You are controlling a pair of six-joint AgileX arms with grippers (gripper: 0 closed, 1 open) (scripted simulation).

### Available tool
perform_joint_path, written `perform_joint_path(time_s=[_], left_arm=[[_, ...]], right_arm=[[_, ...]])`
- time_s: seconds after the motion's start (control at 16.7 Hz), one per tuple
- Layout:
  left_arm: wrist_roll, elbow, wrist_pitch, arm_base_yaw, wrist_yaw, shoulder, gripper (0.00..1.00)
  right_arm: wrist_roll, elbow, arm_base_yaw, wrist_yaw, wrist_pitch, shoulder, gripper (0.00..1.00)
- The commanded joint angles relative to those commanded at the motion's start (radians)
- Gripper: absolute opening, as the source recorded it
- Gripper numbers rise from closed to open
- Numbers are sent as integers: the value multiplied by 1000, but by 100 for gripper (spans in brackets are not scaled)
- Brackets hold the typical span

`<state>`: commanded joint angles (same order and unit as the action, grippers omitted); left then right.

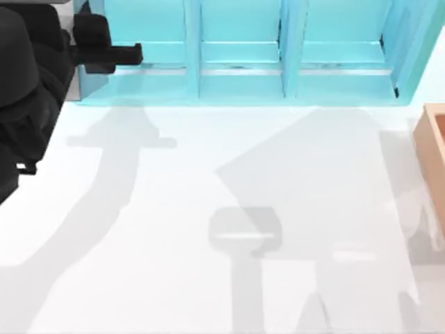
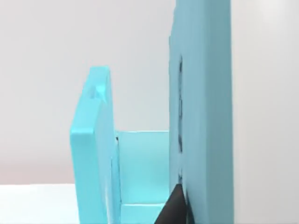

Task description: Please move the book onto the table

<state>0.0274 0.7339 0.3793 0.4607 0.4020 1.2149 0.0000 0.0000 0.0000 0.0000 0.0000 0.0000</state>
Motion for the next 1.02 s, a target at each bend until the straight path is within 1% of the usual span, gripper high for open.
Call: perform_joint_path(time_s=[0.18,0.42,0.66,1.02], left_arm=[[90,34,1,37,35,39,0],[328,106,-12,123,124,151,0],[657,186,-49,230,242,312,0],[1230,303,-119,402,435,573,0]], right_arm=[[0,0,0,0,0,0,100],[0,0,0,0,0,0,100],[0,0,0,0,0,0,100],[0,0,0,0,0,0,100]])
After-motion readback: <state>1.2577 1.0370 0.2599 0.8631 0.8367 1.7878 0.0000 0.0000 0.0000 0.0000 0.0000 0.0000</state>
